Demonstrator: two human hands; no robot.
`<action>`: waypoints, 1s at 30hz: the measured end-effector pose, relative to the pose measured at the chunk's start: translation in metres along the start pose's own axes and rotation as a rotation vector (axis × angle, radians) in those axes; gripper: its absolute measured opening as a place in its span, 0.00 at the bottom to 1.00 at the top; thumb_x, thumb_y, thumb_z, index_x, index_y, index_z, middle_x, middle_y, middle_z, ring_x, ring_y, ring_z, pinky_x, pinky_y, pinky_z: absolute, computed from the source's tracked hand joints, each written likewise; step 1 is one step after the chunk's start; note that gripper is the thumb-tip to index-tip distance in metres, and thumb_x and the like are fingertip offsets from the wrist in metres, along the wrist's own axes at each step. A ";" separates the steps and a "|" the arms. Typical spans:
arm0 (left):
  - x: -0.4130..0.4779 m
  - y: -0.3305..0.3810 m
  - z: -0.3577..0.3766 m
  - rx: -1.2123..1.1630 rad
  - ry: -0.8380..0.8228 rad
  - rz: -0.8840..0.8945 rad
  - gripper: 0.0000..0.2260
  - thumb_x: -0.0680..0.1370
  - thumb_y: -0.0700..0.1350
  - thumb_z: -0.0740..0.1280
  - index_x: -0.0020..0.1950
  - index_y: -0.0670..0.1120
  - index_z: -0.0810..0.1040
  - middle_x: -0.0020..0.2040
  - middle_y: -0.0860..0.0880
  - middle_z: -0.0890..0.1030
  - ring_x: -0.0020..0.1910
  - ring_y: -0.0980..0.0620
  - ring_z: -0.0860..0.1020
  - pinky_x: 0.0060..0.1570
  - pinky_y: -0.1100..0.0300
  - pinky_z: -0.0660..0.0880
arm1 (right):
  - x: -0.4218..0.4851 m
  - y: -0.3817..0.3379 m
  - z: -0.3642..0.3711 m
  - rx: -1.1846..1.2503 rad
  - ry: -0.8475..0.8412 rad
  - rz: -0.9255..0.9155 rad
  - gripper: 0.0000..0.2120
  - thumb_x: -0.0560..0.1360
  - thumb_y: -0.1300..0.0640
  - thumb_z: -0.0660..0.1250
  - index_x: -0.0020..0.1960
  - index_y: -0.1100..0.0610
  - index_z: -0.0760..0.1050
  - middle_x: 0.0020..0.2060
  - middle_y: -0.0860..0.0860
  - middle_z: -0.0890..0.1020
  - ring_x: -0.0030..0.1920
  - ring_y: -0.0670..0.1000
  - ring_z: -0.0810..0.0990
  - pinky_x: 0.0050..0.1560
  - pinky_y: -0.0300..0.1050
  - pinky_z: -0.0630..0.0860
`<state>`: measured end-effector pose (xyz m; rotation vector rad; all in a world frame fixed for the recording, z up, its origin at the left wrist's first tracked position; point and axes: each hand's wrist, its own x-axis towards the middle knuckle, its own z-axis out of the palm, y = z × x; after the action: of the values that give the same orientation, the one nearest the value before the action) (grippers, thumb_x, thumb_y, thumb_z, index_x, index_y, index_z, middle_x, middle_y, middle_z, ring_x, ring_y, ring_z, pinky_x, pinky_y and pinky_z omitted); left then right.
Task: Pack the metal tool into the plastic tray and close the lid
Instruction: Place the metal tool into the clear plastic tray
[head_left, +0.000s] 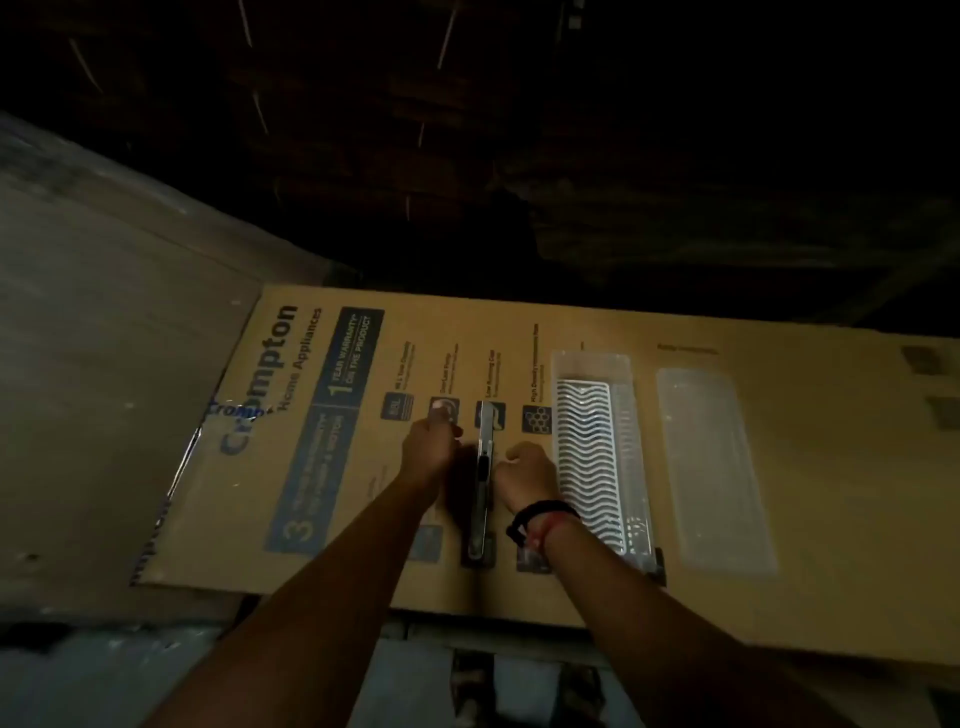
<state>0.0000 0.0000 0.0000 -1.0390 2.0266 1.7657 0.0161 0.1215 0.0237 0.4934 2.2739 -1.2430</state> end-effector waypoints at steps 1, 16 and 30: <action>0.003 -0.004 -0.001 -0.041 -0.026 -0.047 0.29 0.80 0.61 0.50 0.47 0.39 0.81 0.50 0.36 0.82 0.47 0.39 0.80 0.56 0.48 0.76 | 0.000 0.003 0.002 -0.054 -0.005 -0.001 0.02 0.74 0.63 0.60 0.45 0.62 0.70 0.38 0.55 0.71 0.42 0.59 0.73 0.42 0.48 0.71; 0.027 -0.032 0.006 0.157 -0.045 -0.062 0.06 0.71 0.41 0.68 0.34 0.44 0.75 0.34 0.43 0.77 0.35 0.46 0.74 0.40 0.52 0.75 | 0.041 0.012 0.040 -0.026 0.154 0.124 0.14 0.72 0.52 0.68 0.37 0.63 0.78 0.32 0.57 0.79 0.36 0.56 0.78 0.40 0.47 0.77; 0.013 -0.020 0.013 -0.107 -0.103 -0.051 0.07 0.70 0.40 0.74 0.35 0.36 0.82 0.32 0.40 0.82 0.35 0.45 0.79 0.41 0.53 0.78 | 0.028 0.014 0.026 0.252 0.125 0.090 0.08 0.74 0.57 0.69 0.44 0.63 0.82 0.41 0.58 0.83 0.43 0.55 0.79 0.49 0.47 0.77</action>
<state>0.0007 0.0076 -0.0263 -0.9987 1.8466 1.8781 0.0073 0.1085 -0.0140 0.7753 2.1778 -1.4989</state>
